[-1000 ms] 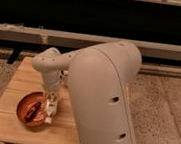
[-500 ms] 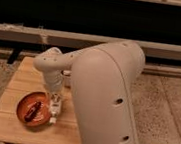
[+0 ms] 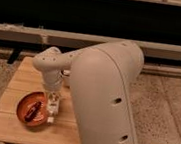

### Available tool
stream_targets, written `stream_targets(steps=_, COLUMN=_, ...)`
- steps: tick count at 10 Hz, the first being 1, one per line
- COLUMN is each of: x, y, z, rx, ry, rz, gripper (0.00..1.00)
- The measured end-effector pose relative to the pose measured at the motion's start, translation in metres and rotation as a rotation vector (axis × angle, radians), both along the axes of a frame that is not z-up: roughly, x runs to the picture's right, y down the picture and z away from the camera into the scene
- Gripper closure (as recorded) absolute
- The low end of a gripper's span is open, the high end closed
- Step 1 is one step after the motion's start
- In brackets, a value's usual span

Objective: Place the bottle in the ceramic bowl

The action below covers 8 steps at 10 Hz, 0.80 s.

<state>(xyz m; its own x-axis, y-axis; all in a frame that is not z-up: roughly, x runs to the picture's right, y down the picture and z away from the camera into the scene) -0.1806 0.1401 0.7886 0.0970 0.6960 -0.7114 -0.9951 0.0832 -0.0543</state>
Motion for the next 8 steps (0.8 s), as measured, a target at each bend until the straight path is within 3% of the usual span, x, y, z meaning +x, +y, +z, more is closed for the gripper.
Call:
stream_targets(steps=3, x=-0.003, y=0.003, z=-0.002, rx=0.004, ry=-0.016, rz=-0.025, gripper=1.00)
stream_targets(steps=6, x=-0.035, y=0.018, z=-0.017, rx=0.007, ry=-0.084, rz=-0.078, gripper=1.00)
stream_targets(steps=8, x=-0.041, y=0.015, z=-0.024, rx=0.020, ry=-0.113, rz=-0.095, gripper=1.00)
